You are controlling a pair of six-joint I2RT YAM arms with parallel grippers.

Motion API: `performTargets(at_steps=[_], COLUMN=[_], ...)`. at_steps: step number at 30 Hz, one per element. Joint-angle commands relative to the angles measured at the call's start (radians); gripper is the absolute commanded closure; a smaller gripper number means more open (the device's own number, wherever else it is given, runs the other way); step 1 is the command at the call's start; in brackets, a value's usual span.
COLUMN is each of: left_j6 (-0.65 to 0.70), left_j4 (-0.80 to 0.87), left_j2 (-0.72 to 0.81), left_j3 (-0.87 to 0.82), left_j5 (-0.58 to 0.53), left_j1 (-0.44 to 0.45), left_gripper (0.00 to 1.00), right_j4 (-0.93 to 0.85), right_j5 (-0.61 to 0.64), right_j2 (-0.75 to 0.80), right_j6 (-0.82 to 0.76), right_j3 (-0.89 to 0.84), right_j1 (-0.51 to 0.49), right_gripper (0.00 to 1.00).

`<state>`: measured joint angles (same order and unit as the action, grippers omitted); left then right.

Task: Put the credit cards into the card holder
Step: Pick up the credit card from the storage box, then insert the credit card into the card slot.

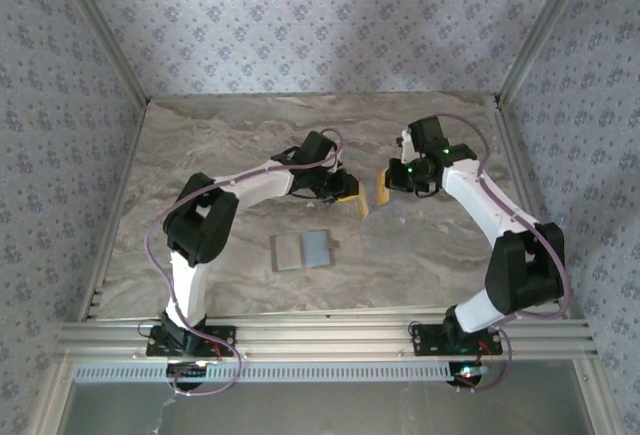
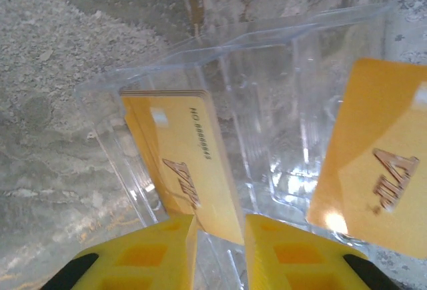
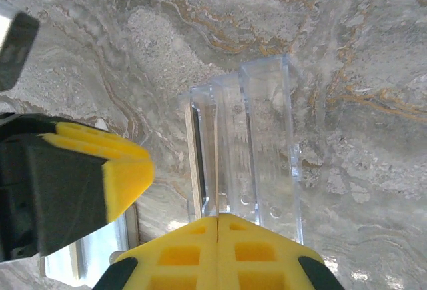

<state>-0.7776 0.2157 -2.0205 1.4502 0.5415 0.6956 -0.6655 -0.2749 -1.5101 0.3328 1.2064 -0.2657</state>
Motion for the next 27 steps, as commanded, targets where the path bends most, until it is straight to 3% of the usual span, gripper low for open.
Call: performTargets(at_steps=[1, 7, 17, 23, 27], left_j6=[0.039, 0.132, 0.161, 0.134, 0.132], left_j4=[0.044, 0.176, 0.337, 0.296, 0.300], left_j2=[0.101, 0.277, 0.575, 0.567, 0.542], left_j3=[-0.024, -0.127, -0.531, -0.628, -0.631], left_j5=[-0.034, -0.166, -0.453, -0.432, -0.455], left_j1=[-0.010, -0.031, -0.100, -0.094, -0.081], left_gripper=[0.73, 0.64, 0.51, 0.51, 0.51], right_j4=[0.017, 0.081, 0.312, 0.506, 0.552], right_j5=[0.024, -0.050, -0.251, -0.412, -0.426], right_j2=[0.050, 0.087, 0.062, 0.000, -0.039], right_j6=[0.003, -0.007, 0.011, 0.093, 0.103], right_j3=[-0.005, -0.047, -0.148, -0.240, -0.285], right_j1=[0.005, -0.022, -0.174, -0.238, -0.282], right_gripper=[1.00, 1.00, 1.00, 1.00, 1.00])
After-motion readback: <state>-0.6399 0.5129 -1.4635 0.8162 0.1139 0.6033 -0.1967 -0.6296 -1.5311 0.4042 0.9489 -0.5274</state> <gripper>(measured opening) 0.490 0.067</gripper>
